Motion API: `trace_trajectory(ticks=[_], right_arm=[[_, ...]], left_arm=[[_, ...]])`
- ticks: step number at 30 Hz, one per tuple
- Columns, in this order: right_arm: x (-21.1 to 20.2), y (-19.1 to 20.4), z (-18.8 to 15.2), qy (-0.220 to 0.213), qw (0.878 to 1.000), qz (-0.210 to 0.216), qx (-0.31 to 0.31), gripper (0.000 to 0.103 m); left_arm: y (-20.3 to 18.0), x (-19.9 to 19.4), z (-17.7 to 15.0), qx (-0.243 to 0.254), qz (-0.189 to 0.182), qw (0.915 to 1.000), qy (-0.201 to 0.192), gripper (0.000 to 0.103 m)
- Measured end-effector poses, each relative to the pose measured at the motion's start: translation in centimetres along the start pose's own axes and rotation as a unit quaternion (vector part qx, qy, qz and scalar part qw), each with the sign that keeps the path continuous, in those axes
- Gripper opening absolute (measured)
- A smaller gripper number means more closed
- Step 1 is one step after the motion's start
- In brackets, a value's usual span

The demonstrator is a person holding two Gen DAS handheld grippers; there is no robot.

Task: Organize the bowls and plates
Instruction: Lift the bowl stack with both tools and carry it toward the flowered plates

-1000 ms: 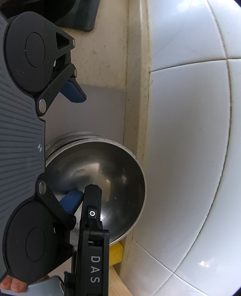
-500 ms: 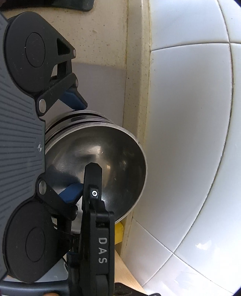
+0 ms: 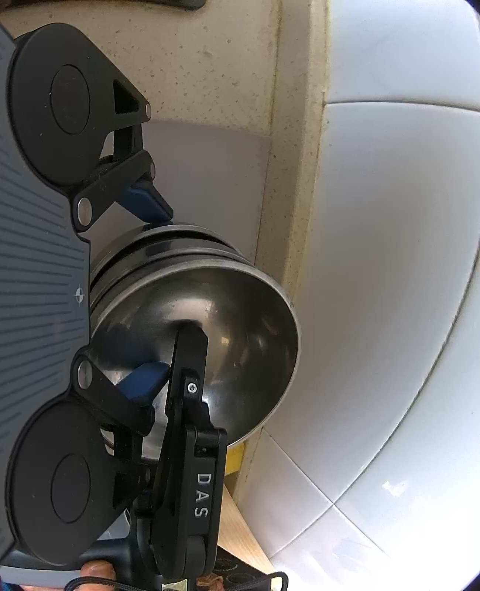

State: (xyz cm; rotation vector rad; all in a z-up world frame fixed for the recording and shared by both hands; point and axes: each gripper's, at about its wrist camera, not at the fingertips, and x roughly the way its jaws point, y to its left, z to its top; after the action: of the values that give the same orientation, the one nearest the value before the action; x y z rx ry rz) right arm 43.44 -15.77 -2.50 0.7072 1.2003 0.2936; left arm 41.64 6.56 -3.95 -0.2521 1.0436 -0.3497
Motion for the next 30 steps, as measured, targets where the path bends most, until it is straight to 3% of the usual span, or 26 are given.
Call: trace_trajectory(ticks=[14,30], right_arm=[[-1.1,-0.1,0.0,-0.004,1.000,0.005,0.007,0.037],[-8.0,1.6,-2.2,-0.021,0.999,0.016,-0.021,0.037]], left_arm=[[-0.4,0.0,0.1,0.002,0.006,1.0000,-0.002,0.077],[-1.6,-4.3,-2.1,0.009,0.002,0.9997,-0.024,0.077]])
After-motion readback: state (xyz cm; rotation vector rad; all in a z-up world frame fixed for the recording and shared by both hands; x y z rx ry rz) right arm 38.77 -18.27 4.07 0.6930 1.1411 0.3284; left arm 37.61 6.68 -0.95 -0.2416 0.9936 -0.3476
